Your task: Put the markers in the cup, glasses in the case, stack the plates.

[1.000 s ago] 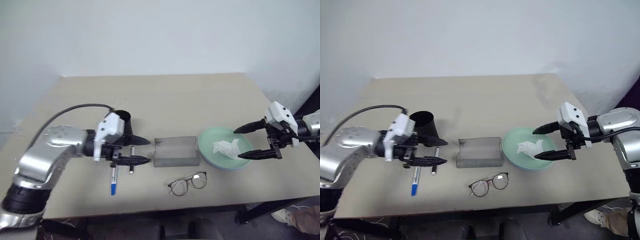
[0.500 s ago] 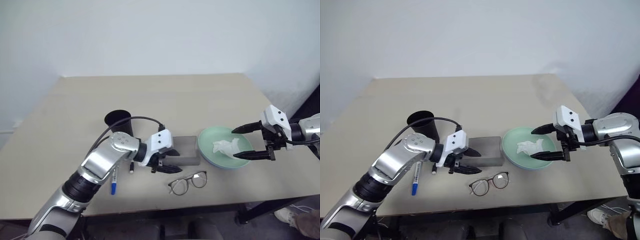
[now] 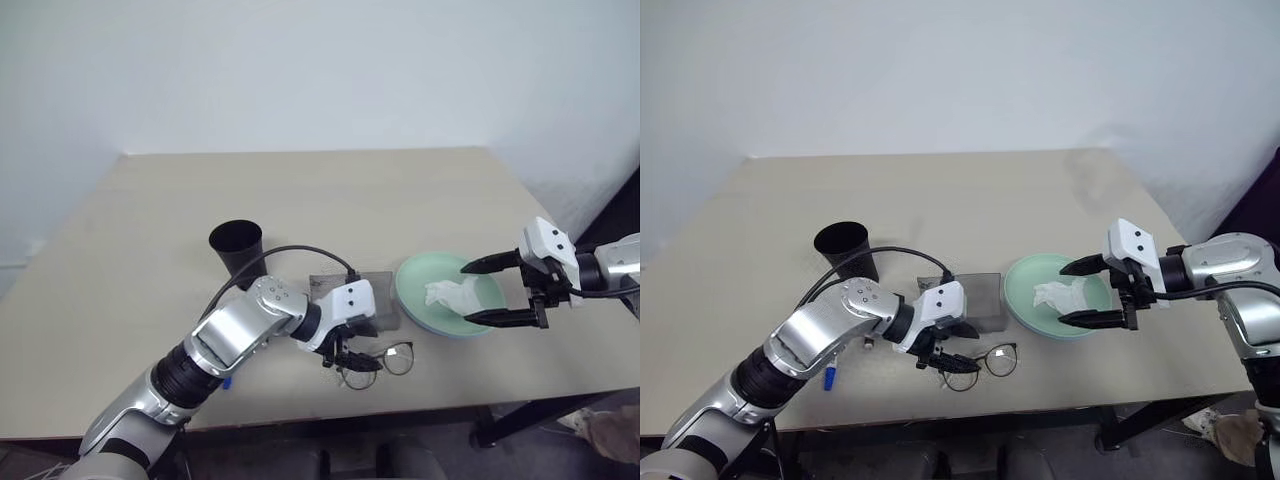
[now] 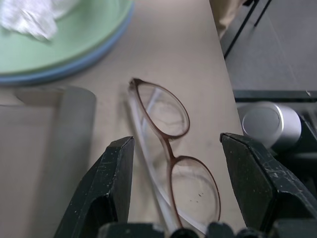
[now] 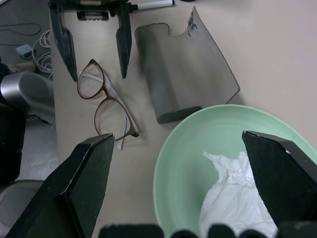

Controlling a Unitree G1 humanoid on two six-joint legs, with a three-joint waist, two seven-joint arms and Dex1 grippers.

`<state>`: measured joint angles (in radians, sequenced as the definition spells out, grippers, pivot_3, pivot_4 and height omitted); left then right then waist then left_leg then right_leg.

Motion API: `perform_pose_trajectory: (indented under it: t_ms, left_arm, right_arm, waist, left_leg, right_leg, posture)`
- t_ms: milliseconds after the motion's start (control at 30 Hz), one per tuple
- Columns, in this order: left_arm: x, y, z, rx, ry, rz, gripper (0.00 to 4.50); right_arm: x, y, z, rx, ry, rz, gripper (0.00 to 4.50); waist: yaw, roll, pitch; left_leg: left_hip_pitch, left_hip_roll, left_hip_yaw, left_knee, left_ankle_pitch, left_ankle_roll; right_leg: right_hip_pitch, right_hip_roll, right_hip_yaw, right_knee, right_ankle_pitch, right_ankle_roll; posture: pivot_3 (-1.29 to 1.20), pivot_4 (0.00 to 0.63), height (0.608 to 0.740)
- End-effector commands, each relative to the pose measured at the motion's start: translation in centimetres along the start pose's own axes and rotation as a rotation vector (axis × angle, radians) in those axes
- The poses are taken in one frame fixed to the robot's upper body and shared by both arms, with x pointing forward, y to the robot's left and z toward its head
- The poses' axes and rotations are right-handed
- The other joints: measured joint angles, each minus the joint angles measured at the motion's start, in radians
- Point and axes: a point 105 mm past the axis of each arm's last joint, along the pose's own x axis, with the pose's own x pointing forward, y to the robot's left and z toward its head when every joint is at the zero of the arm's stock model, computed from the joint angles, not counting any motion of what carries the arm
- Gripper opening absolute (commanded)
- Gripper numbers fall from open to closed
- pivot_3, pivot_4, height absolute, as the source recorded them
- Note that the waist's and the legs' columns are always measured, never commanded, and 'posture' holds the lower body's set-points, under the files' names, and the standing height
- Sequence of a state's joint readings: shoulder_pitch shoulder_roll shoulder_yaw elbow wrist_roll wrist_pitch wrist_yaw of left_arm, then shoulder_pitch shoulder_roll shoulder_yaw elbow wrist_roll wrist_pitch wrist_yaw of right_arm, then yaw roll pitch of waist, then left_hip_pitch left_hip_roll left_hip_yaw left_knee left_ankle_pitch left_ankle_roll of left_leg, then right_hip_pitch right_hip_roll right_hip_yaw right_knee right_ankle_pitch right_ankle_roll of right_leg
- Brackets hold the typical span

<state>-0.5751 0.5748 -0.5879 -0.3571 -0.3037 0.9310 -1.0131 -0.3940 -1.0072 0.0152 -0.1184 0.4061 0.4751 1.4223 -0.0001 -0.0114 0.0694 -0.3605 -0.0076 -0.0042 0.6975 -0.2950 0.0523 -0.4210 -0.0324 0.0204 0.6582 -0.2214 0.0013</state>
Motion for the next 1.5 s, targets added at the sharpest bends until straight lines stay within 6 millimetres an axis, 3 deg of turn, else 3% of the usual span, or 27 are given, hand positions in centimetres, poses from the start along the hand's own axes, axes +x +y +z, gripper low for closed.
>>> perform_pose_trajectory:
  t_ms: [33, 467, 567, 800, 1133, 1367, 1500]
  left_arm:
    - [0.1, 0.2, 0.2, 0.037, 0.012, 0.017, 2.89]
    - [1.6, 1.3, -0.6, 0.027, 0.029, 0.023, 2.89]
    - [1.7, 1.3, -0.6, 0.034, 0.026, 0.018, 2.31]
    - [2.1, 1.4, -0.2, 0.04, 0.005, 0.016, 0.02]
    - [1.7, 0.8, 0.4, 0.045, -0.024, -0.034, 0.02]
    - [-1.5, 1.3, 3.4, 0.035, -0.153, -0.095, 0.02]
    - [-4.4, 3.5, 3.7, 0.067, -0.162, -0.054, 0.02]
  right_arm:
    - [-1.0, 0.3, 1.2, -0.056, -0.015, 0.001, 4.46]
    - [-1.0, 0.6, 1.2, -0.091, -0.017, 0.017, 4.46]
    - [-1.0, 0.5, 1.2, -0.091, -0.018, 0.013, 4.5]
    - [-0.8, 0.5, 1.1, -0.089, -0.017, 0.008, 4.5]
    - [-0.6, 0.3, 1.1, -0.096, -0.015, 0.006, 4.5]
    - [-0.5, 0.0, 1.2, -0.102, -0.017, 0.013, 4.5]
    - [-0.4, -0.3, 1.3, -0.106, -0.02, 0.015, 4.5]
  waist:
    - [0.0, 0.0, 0.0]
    - [0.0, 0.0, 0.0]
    - [0.0, 0.0, 0.0]
    - [0.0, 0.0, 0.0]
    - [-0.001, 0.001, 0.0]
    - [0.0, 0.001, 0.0]
    - [-0.001, 0.001, 0.0]
  left_leg:
    - [0.0, 0.0, 0.0, 0.0, 0.0, 0.0]
    - [0.0, 0.0, 0.0, 0.001, 0.001, 0.001]
    - [0.0, -0.001, 0.0, 0.001, 0.001, 0.001]
    - [0.0, -0.001, 0.0, 0.001, 0.001, 0.002]
    - [0.003, -0.001, 0.0, 0.003, 0.003, 0.005]
    - [0.001, -0.001, 0.0, 0.003, 0.003, 0.005]
    - [0.001, -0.002, 0.0, 0.003, 0.003, 0.005]
  right_leg:
    - [0.0, 0.0, 0.0, 0.0, 0.0, 0.0]
    - [0.001, 0.0, 0.001, 0.0, 0.0, 0.0]
    - [0.001, 0.0, 0.001, 0.0, 0.0, 0.0]
    - [0.001, 0.0, 0.002, 0.0, 0.0, 0.0]
    - [0.006, 0.0, 0.003, -0.001, 0.0, 0.0]
    - [0.004, 0.0, 0.003, -0.001, 0.0, 0.0]
    - [0.004, 0.0, 0.003, -0.001, 0.0, 0.0]
  posture:
    - [0.0, 0.0, 0.738]
    - [0.0, 0.0, 0.738]
    - [0.0, 0.0, 0.738]
    - [0.0, 0.0, 0.738]
    - [0.0, 0.0, 0.738]
    - [0.0, 0.0, 0.738]
    - [0.0, 0.0, 0.738]
